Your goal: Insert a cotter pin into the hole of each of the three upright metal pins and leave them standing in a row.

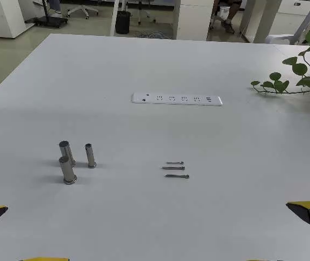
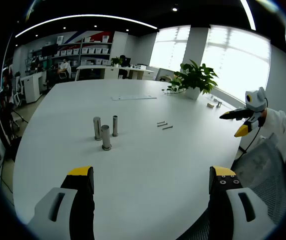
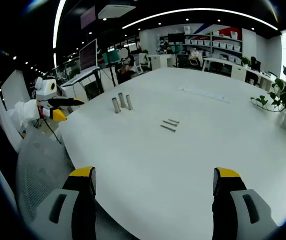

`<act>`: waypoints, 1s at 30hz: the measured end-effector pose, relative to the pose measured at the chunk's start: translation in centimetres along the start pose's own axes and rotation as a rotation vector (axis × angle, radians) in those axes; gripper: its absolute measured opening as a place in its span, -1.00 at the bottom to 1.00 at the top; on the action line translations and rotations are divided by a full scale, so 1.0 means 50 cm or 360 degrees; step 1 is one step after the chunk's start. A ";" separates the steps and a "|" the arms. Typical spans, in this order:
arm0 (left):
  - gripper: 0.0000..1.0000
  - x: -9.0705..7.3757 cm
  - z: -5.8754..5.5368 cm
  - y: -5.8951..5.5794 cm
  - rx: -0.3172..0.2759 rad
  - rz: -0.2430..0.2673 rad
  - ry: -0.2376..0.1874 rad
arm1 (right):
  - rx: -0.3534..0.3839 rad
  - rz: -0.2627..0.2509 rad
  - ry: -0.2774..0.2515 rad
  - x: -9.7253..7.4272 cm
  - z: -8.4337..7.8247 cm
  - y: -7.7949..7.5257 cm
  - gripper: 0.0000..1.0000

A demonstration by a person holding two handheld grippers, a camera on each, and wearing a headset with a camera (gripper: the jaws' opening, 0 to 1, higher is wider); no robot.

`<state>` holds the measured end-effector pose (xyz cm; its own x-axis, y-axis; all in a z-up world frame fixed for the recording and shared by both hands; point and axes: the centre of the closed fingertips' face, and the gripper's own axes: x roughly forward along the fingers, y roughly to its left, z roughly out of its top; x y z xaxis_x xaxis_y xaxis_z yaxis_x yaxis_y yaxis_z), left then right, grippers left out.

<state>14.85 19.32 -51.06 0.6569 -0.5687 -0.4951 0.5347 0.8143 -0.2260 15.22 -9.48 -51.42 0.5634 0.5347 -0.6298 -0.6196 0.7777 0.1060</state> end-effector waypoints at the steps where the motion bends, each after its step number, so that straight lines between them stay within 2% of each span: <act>1: 0.97 0.000 0.002 0.000 -0.0005 -0.0002 -0.0003 | 0.0003 0.0003 -0.0003 0.000 0.001 0.000 0.95; 6: 0.97 -0.001 0.005 0.004 0.0003 0.0005 -0.0004 | -0.0012 0.0014 -0.0007 0.007 0.006 0.004 0.94; 16: 0.97 0.003 0.000 0.005 -0.0002 0.0013 0.0010 | -0.0052 0.0094 -0.0058 0.016 0.028 0.028 0.97; 20: 0.97 0.005 0.009 0.002 -0.0008 0.0004 -0.0015 | -0.0056 0.0096 -0.0066 0.021 0.034 0.029 0.97; 30: 0.97 0.003 0.014 -0.006 0.0020 -0.0005 -0.0008 | -0.0051 0.0079 -0.0037 0.018 0.023 0.024 0.97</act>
<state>15.19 18.92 -50.47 0.6578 -0.5718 -0.4902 0.5431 0.8111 -0.2172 15.59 -7.67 -51.00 0.5439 0.5802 -0.6063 -0.6639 0.7394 0.1120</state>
